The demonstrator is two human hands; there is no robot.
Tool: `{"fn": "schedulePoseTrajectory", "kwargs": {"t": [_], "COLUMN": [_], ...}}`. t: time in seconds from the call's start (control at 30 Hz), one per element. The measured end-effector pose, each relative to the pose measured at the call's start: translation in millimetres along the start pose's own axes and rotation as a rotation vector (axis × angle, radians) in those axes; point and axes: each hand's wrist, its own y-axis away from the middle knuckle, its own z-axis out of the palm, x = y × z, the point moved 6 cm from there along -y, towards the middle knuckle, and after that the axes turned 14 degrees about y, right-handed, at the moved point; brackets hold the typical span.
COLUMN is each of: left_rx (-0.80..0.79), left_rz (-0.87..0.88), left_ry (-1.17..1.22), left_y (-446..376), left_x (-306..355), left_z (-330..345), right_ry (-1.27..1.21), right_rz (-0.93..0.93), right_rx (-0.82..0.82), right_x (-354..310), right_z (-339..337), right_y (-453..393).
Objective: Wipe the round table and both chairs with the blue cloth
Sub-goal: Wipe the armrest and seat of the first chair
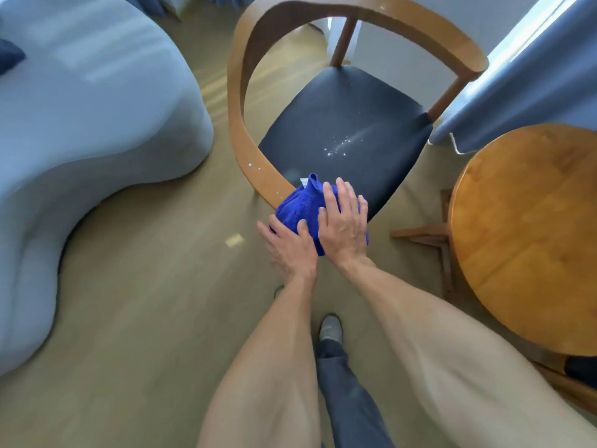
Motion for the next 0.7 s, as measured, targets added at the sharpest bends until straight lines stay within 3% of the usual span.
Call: {"fn": "schedulePoseTrajectory", "kwargs": {"t": [0.07, 0.2, 0.4, 0.6, 0.7], "left_rx": [-0.022, -0.204, -0.206, 0.092, 0.115], "left_rz": [-0.027, -0.176, -0.187, -0.28, -0.293], "left_ry": [0.005, 0.19, 0.308, 0.103, 0.001], "left_y": [3, 2, -22, -70, -94], "left_x": [-7, -17, -22, -52, -61], "left_z": [5, 17, 9, -61, -82], "right_ry": [0.033, 0.122, 0.034, 0.131, 0.163], "right_rz": [-0.067, 0.105, 0.045, -0.043, -0.068], "right_rx": [-0.038, -0.146, -0.105, -0.164, -0.145], "right_x": [-2, 0, -17, -37, -50], "right_z": [12, 25, 24, 19, 18], "right_y": [8, 8, -9, -12, -18]}}
